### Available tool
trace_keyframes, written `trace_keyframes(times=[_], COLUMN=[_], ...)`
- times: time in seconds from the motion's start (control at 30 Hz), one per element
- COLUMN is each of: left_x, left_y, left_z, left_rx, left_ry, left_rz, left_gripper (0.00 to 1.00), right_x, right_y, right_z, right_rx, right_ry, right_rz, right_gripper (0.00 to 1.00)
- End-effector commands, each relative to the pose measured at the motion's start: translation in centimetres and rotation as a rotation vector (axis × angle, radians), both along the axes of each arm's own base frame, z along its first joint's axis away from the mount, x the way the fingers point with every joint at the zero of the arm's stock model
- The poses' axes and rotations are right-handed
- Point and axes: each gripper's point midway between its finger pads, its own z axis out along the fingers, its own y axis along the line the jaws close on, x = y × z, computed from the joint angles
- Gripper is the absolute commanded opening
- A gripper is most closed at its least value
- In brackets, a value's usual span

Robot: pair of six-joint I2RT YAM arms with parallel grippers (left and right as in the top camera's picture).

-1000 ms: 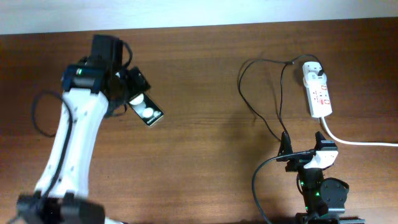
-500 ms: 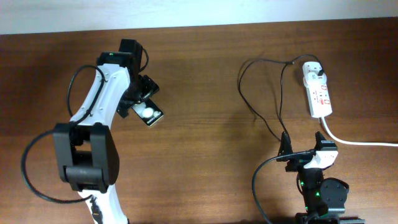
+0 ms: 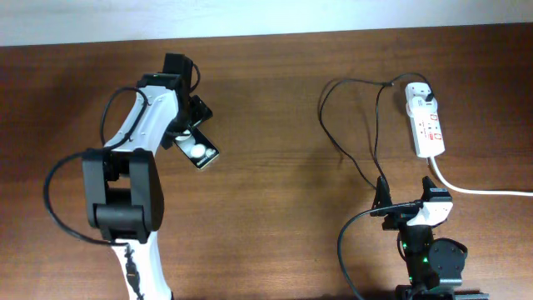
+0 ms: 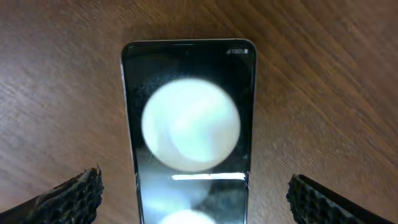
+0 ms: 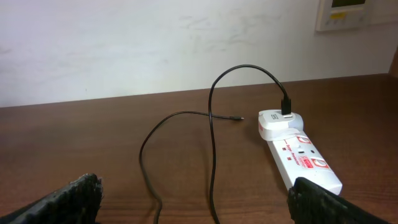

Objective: Plug charger to phone and switch on socket
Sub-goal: 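Lower the left gripper and close it on the phone's sides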

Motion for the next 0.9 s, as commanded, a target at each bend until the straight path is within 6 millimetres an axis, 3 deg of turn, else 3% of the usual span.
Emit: trace_keyframes(times=[0.0,0.5,0.8,0.87], left_x=[0.4,-1.9,-5.0,-5.0], left_y=[0.7,0.2,-0.6,-0.8], left_z=[-1.9,-4.7,-6.9,-6.9], left_rx=[0.028,0.006,-0.058,-0.066], left_ry=[0.022,0.139,0.231,0.232], left_rz=[-0.006,-0.056,-0.060,-0.061], left_gripper=[0.99,0.99,0.99,0.91], right_x=[0.0,0.0,0.0,0.0], right_y=[0.2,0.2,0.2,0.2], right_z=[-0.2,-0.2,-0.2,-0.2], right_rx=[0.004,0.004,0.004,0.004], right_ry=[0.002,0.002,0.002,0.002], right_rz=[0.007,0.007,0.007,0.007], right_gripper=[0.98,0.98,0.98,0.98])
